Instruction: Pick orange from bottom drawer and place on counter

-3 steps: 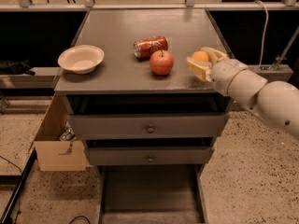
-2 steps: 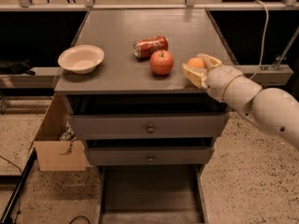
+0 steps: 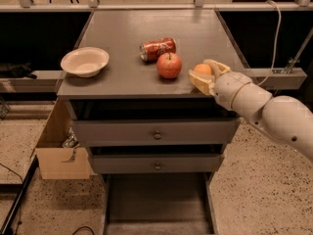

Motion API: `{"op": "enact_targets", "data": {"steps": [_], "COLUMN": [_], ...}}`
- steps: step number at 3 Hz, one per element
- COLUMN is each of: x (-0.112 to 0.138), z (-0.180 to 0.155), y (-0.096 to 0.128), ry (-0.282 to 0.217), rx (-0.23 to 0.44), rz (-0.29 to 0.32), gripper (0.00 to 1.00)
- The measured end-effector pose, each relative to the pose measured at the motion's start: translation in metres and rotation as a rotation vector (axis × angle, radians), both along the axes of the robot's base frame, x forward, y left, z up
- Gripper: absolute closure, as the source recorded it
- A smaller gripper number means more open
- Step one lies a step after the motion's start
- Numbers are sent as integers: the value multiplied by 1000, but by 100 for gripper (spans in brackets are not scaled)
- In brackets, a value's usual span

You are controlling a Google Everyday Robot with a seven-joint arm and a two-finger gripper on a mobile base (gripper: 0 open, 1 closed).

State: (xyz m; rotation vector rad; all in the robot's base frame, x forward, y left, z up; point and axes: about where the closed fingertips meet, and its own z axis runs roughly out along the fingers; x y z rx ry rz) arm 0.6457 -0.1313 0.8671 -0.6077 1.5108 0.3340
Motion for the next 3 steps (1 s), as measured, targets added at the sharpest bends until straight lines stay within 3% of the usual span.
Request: {"op": "enact_targets", "data": {"steps": [2, 3], "x": [0, 0], "z": [0, 0], "y": [0, 0], "ry": [0, 0], "rx": [0, 0], "rz": [0, 0], "gripper": [0, 0]}}
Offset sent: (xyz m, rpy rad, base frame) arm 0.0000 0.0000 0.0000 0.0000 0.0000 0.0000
